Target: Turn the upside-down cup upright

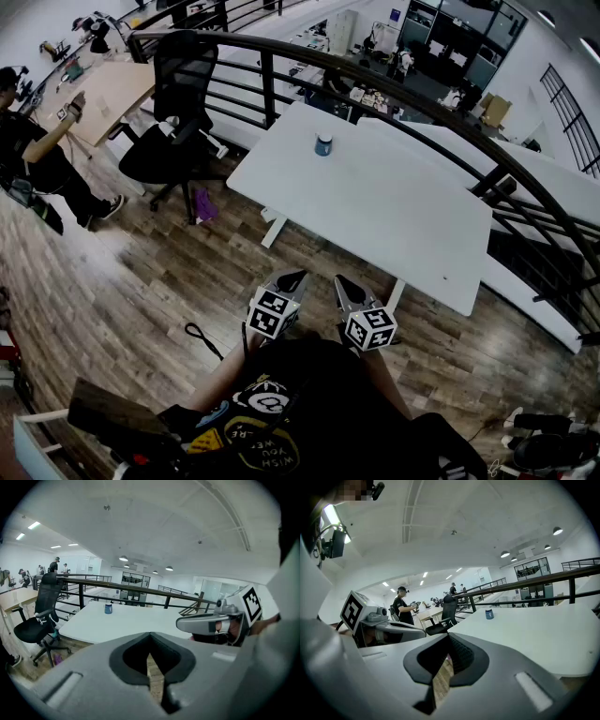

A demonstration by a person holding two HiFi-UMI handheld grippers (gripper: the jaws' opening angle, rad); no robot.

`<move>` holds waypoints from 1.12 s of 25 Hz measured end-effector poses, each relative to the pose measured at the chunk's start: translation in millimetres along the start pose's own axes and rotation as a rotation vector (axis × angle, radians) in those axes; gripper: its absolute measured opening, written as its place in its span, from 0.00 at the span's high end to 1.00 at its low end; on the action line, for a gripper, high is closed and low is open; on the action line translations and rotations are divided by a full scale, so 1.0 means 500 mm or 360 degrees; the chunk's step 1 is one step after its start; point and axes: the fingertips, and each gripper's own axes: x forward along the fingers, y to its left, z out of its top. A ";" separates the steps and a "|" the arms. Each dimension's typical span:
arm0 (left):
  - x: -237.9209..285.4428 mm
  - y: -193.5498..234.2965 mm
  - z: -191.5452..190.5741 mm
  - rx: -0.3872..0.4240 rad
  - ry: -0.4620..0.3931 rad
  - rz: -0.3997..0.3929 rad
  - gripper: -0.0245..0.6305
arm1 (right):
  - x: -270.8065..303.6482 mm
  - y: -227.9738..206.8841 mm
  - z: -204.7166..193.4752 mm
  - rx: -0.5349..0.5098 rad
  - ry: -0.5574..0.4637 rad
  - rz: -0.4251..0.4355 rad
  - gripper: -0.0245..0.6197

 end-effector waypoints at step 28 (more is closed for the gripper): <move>-0.049 0.118 -0.007 -0.0036 -0.0007 0.0050 0.96 | 0.121 0.079 0.008 0.0049 0.0014 0.0154 0.96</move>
